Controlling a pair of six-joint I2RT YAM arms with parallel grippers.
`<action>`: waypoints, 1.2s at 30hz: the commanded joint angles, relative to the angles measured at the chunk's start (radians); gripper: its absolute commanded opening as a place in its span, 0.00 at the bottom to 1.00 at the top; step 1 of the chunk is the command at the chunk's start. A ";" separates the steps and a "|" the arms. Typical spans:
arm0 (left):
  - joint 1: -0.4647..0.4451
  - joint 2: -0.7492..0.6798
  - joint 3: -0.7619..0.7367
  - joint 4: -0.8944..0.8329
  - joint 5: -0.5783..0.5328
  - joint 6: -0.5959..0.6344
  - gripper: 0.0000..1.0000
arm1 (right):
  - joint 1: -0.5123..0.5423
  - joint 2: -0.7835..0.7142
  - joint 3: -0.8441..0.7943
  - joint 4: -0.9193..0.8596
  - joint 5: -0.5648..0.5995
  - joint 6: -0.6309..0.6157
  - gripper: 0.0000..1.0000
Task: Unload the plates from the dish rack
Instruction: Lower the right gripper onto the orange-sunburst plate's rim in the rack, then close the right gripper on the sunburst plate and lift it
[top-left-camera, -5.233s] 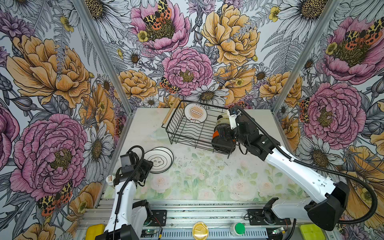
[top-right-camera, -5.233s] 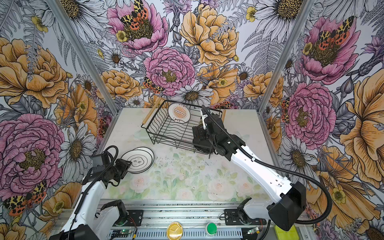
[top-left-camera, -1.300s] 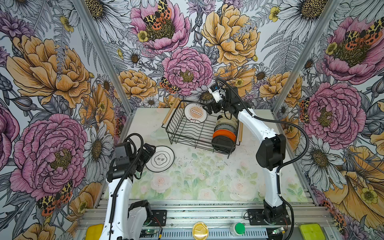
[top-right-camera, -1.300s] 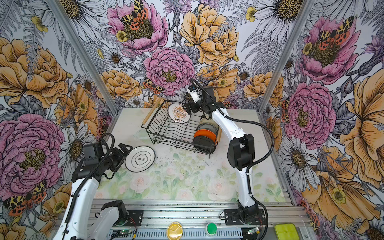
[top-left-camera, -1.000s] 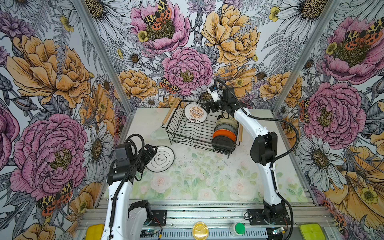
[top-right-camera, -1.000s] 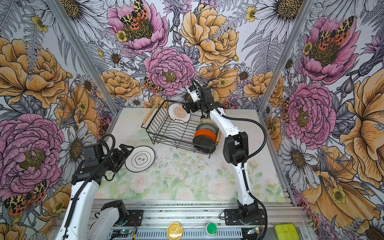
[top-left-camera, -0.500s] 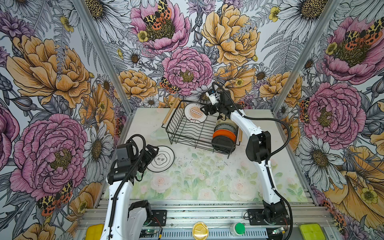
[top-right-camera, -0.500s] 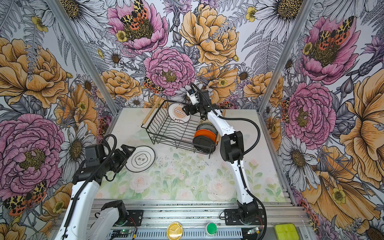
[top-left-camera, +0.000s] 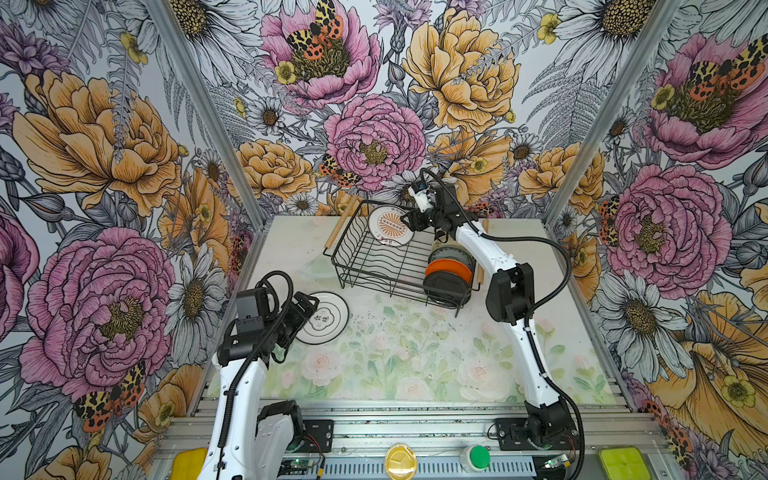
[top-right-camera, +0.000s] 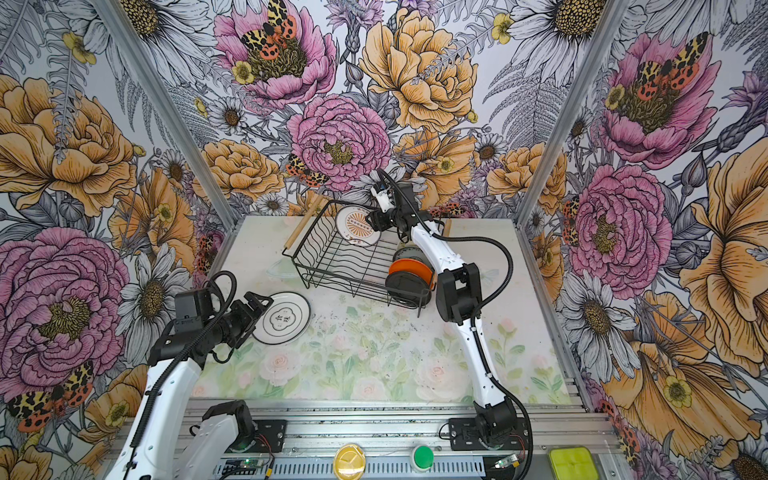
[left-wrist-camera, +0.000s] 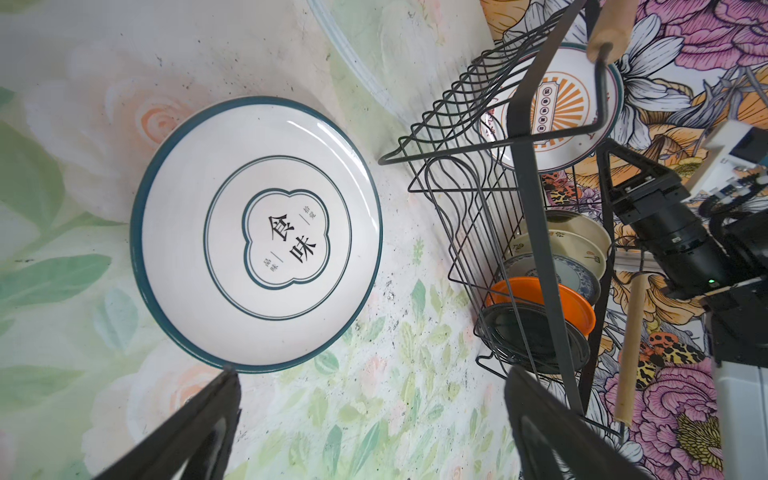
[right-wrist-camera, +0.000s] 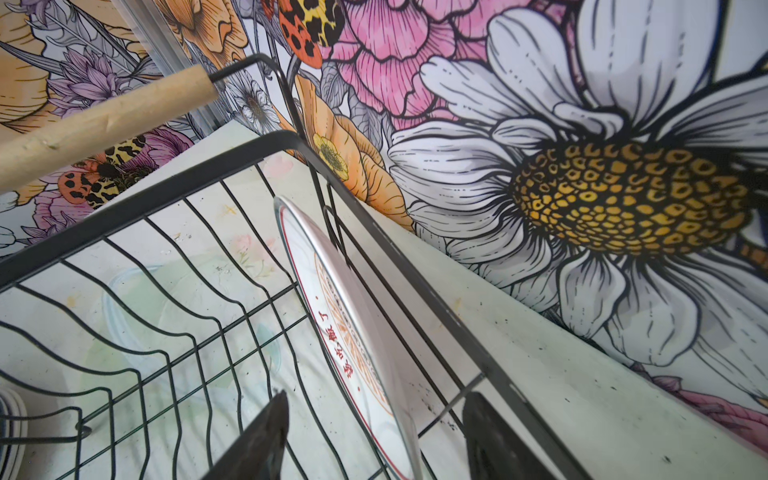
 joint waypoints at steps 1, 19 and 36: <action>-0.009 0.011 -0.009 0.021 -0.008 0.021 0.99 | 0.014 0.036 0.038 0.007 0.005 0.008 0.67; -0.013 0.051 -0.030 0.062 -0.009 0.024 0.99 | 0.022 0.071 0.055 0.006 0.005 0.015 0.56; -0.015 0.077 -0.042 0.087 -0.012 0.027 0.99 | 0.030 0.044 0.003 0.005 -0.009 -0.013 0.30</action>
